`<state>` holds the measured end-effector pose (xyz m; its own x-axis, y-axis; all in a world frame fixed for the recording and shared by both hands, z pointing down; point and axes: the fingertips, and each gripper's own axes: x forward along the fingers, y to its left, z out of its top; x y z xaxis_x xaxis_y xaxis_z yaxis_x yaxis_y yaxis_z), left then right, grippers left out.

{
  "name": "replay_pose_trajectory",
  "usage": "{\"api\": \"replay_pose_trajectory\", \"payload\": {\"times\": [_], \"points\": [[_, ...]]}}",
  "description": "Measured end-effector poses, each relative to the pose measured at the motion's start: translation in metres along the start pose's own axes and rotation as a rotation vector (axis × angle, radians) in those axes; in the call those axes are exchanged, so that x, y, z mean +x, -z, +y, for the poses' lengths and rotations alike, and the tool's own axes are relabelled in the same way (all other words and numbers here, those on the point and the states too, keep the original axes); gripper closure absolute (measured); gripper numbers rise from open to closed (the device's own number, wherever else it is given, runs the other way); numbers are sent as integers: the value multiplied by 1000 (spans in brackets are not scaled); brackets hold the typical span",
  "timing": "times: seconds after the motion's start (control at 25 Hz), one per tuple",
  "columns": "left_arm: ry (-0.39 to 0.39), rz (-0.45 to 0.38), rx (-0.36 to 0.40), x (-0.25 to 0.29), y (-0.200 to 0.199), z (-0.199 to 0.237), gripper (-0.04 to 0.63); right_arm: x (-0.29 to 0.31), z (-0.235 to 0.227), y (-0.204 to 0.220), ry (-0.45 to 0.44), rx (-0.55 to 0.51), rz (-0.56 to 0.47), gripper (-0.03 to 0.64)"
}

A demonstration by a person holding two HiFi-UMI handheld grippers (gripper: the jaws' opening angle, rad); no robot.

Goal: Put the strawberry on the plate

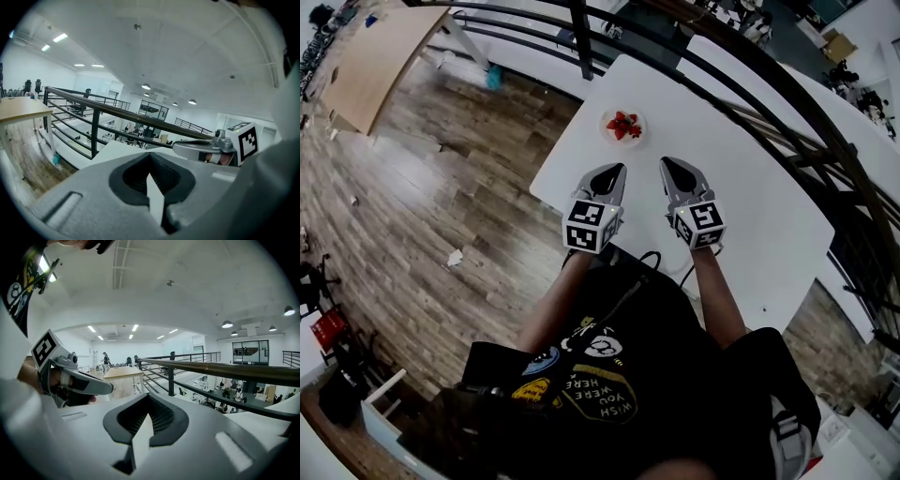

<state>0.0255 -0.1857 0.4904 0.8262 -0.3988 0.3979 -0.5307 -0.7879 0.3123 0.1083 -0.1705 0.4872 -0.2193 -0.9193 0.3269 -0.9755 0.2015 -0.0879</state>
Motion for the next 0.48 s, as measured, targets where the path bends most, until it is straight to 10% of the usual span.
{"api": "replay_pose_trajectory", "payload": {"times": [0.48], "points": [[-122, -130, 69, -49, -18, -72, 595, -90, 27, -40, -81, -4, -138, 614]]}}
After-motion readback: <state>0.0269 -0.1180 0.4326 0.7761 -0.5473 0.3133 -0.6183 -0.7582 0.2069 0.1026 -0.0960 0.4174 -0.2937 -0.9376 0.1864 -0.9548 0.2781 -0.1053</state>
